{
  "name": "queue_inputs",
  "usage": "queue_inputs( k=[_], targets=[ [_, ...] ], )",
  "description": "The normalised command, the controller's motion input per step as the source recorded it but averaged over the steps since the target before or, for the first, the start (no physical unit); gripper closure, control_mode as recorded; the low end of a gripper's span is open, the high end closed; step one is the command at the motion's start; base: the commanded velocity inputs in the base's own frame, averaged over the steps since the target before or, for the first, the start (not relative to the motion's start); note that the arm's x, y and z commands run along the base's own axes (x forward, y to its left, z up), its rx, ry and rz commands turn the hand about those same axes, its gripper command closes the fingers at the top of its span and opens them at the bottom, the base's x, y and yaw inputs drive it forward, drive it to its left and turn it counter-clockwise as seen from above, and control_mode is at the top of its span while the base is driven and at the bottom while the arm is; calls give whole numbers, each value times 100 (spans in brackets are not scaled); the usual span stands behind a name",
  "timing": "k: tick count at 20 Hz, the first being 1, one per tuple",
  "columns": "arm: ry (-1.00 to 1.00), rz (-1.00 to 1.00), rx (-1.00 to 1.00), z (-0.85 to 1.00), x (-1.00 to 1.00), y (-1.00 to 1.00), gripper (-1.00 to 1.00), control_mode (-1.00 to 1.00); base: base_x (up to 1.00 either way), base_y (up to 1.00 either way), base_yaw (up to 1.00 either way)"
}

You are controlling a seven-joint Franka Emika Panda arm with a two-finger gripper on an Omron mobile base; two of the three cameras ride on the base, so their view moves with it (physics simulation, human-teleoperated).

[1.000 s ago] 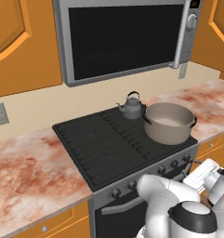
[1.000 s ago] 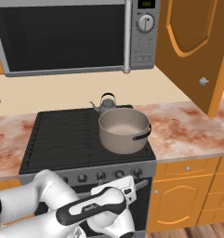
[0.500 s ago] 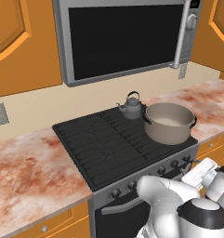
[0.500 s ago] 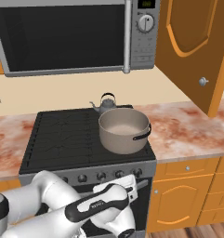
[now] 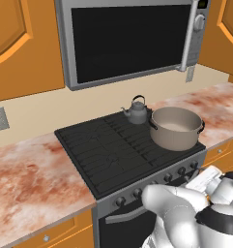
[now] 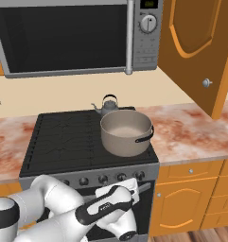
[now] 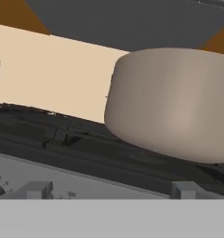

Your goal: Pick the kettle from the cabinet and place it on a stove burner. Then pick the pot from the counter and place it on another stove burner. Finally, turn both burners on.

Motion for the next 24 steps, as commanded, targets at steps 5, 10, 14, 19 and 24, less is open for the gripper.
queue_inputs(
  k=[5, 10, 14, 19, 24],
  targets=[
    [0, 0, 3, -15, 13, -3, -100, -100, 0, 0, 0],
    [0, 0, 4, -12, 13, -8, -100, -100, 0, 0, 0],
    [0, 0, 4, -13, 13, -12, -100, -100, 0, 0, 0],
    [0, 0, 4, -14, 14, -10, -100, -100, 0, 0, 0],
    [0, 0, 3, -15, 15, -4, -100, -100, 0, 0, 0]
  ],
)
